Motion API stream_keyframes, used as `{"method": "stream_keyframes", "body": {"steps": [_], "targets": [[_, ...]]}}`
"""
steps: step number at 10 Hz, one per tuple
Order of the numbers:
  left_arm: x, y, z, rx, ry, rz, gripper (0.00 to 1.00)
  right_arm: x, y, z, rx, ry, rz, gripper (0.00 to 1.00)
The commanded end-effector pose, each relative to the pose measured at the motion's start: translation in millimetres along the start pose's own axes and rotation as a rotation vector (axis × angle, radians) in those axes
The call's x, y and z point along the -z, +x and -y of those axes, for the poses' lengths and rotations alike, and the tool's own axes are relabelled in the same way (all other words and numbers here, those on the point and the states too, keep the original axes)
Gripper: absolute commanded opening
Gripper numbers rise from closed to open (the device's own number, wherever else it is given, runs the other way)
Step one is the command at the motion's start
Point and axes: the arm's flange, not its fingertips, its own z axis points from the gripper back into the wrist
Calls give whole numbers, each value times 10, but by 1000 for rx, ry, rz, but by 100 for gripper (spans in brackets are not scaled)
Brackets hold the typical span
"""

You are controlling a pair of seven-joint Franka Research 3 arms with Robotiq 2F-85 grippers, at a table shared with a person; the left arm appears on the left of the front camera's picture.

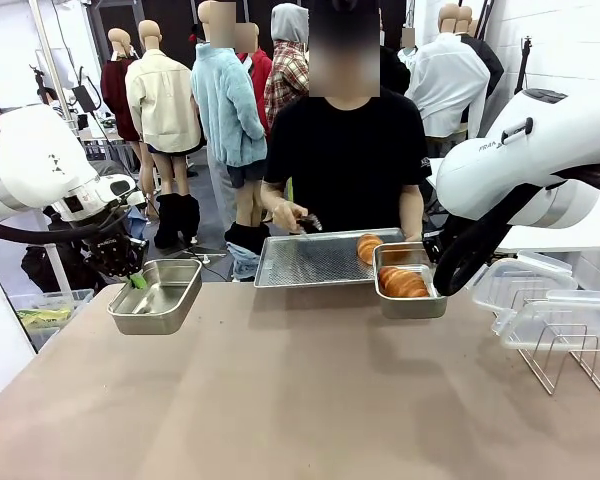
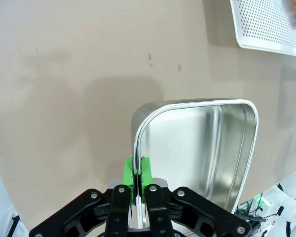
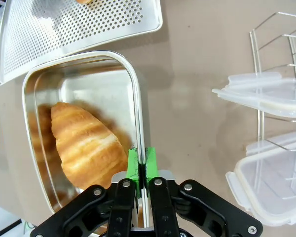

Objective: Place the bread in airtight containers.
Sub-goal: Once an object is inside an Airtight Container , place the container in the center of the table.

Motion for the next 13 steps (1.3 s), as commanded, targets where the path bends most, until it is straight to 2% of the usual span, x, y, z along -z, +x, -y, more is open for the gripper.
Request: {"method": "stream_keyframes", "body": {"steps": [1, 13], "targets": [[-48, -4, 7, -10, 8, 8, 0, -9, 8, -21, 12, -7, 16, 0], [-48, -4, 7, -10, 8, 8, 0, -9, 8, -21, 12, -7, 16, 0]]}}
